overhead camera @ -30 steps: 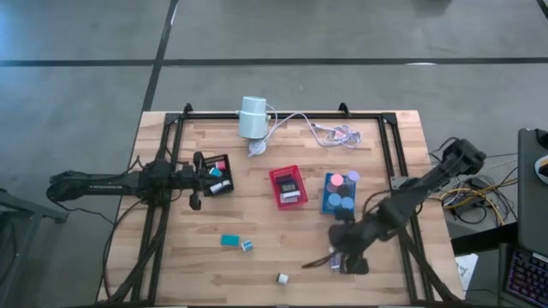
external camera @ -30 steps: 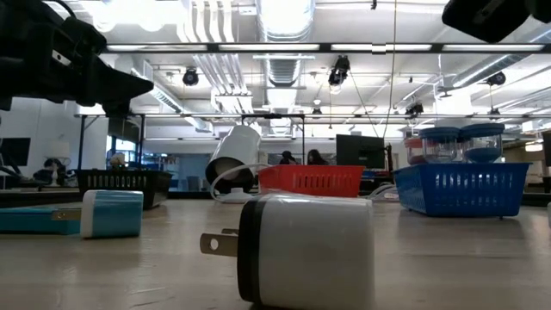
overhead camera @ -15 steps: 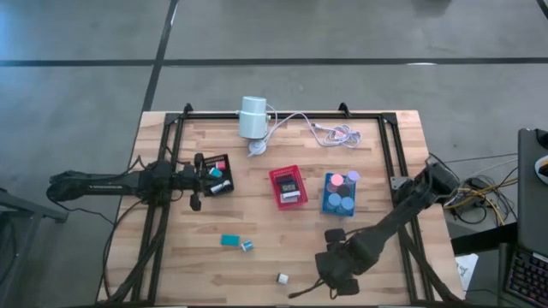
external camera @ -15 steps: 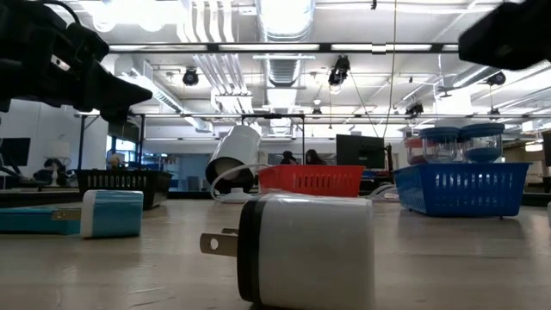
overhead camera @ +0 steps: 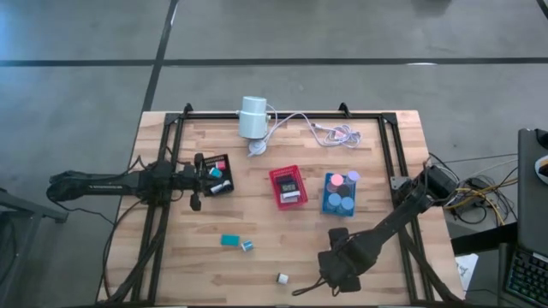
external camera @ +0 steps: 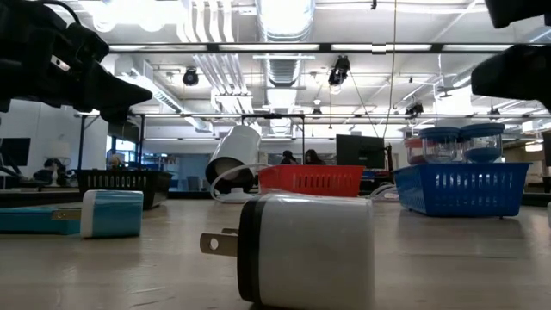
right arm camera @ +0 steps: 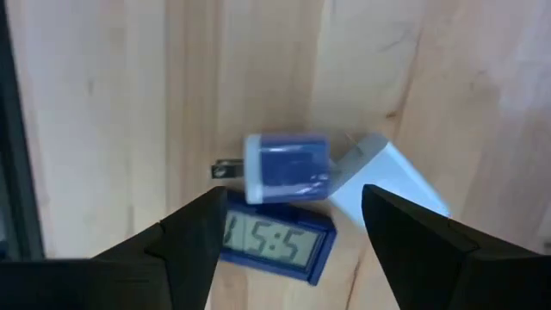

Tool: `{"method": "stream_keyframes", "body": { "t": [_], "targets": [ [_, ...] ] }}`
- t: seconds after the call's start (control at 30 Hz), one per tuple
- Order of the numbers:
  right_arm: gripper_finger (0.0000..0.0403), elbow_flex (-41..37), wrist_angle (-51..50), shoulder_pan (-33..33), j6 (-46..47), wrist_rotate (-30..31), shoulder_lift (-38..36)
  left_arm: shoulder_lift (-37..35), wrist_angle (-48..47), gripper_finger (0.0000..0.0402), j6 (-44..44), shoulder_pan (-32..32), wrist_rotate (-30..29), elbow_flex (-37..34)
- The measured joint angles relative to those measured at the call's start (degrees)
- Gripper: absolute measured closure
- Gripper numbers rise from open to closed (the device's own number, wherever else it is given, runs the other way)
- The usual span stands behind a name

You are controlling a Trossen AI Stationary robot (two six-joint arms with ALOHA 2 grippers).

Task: Pick & Place Office items
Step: Put the purple charger adapter into the black bin

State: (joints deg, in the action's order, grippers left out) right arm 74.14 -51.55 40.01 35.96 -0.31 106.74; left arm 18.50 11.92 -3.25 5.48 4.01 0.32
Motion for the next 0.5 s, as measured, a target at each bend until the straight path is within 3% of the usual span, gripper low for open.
{"method": "stream_keyframes", "body": {
  "t": [0.5],
  "targets": [
    [0.0158, -0.89, 4.54, 0.13, -0.45, 1.4, -0.07, 0.02, -0.17, 0.0401, -0.2, 0.0, 0.0, 0.0]
  ]
}}
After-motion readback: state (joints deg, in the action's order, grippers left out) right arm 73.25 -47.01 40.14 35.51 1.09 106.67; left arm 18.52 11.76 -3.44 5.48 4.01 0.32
